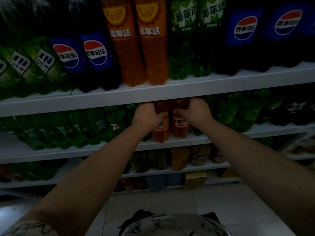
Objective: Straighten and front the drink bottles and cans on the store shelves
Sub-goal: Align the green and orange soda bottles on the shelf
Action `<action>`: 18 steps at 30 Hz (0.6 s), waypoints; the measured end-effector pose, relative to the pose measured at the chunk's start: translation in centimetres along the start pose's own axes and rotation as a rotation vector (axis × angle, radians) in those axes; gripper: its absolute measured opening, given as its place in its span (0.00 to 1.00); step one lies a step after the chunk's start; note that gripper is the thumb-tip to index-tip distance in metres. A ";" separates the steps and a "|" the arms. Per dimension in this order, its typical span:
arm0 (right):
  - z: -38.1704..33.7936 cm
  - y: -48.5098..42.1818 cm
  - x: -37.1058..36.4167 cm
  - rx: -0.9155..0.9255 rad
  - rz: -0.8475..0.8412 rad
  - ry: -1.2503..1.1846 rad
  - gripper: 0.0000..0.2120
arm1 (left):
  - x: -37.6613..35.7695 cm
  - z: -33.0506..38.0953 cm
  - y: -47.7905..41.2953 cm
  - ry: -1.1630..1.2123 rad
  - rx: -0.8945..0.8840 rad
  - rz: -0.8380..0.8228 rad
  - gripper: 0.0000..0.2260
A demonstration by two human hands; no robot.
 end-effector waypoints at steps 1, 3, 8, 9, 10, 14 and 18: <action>-0.1 0.0 0.1 0.003 0.013 0.002 0.20 | 0.0 0.0 0.0 0.007 0.006 0.017 0.24; -0.2 -0.1 0.0 0.010 0.013 0.001 0.18 | 0.0 0.0 0.1 0.023 0.015 0.049 0.22; 0.7 -0.3 -0.2 -0.033 -0.013 0.009 0.19 | 0.1 0.0 0.6 0.035 0.025 0.131 0.21; 0.8 -0.3 -0.3 -0.037 -0.018 0.000 0.19 | 0.1 -0.1 0.7 0.033 0.040 0.144 0.22; 0.9 -0.3 -0.4 -0.035 -0.023 -0.006 0.20 | 0.1 0.0 0.8 0.030 0.048 0.158 0.23; 0.9 -0.4 -0.6 -0.028 -0.052 -0.005 0.20 | 0.2 0.2 0.9 -0.032 0.083 0.157 0.26; 0.6 0.7 0.3 -0.004 -0.005 -0.032 0.23 | 0.9 0.4 1.0 -0.311 0.054 0.148 0.27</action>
Point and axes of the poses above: each hand's wrist, its own y-axis away from the middle knuckle, its own x-axis out of the back of the hand, z = x × y, the point moved 8 cm from there along -y, towards the middle knuckle, and after that the axes turned 8 degrees about z, right-handed, at the moved point
